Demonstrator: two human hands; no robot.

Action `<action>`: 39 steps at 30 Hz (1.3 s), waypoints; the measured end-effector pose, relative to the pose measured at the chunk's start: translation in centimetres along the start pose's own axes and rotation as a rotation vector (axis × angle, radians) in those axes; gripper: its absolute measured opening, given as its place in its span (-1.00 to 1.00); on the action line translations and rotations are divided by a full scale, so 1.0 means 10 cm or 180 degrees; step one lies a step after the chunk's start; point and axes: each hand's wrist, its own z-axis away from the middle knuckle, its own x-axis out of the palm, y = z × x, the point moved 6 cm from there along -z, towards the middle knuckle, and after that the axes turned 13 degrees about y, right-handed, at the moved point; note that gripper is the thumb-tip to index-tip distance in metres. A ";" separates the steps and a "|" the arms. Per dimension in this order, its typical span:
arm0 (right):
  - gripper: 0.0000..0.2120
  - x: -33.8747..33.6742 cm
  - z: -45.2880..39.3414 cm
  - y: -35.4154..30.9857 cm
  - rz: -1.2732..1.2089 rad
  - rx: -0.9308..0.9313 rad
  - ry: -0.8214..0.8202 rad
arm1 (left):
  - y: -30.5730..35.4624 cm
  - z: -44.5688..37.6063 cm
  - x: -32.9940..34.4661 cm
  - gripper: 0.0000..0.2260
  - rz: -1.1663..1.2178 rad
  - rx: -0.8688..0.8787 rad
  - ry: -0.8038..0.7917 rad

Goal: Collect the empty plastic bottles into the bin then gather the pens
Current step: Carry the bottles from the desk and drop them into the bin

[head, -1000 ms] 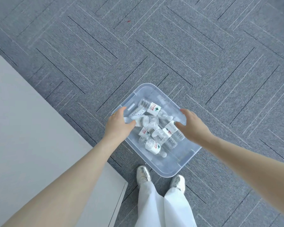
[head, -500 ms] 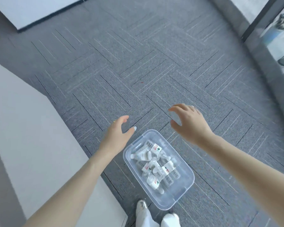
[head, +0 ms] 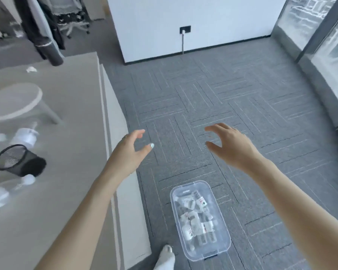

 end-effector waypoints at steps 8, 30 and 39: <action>-0.53 -0.16 0.31 -1.42 -0.0513 -0.1058 -0.0212 | -0.76 1.15 -1.57 -0.55 -0.0540 -0.0771 0.0998; -0.64 0.76 1.36 -4.53 -0.1464 -0.1464 -0.0694 | -2.74 2.97 -3.87 -0.56 -0.0154 -0.1539 0.1857; -0.64 1.19 1.51 -5.39 -0.1345 -0.1474 -0.0802 | -3.41 3.11 -4.24 -0.56 0.0076 -0.1542 0.1619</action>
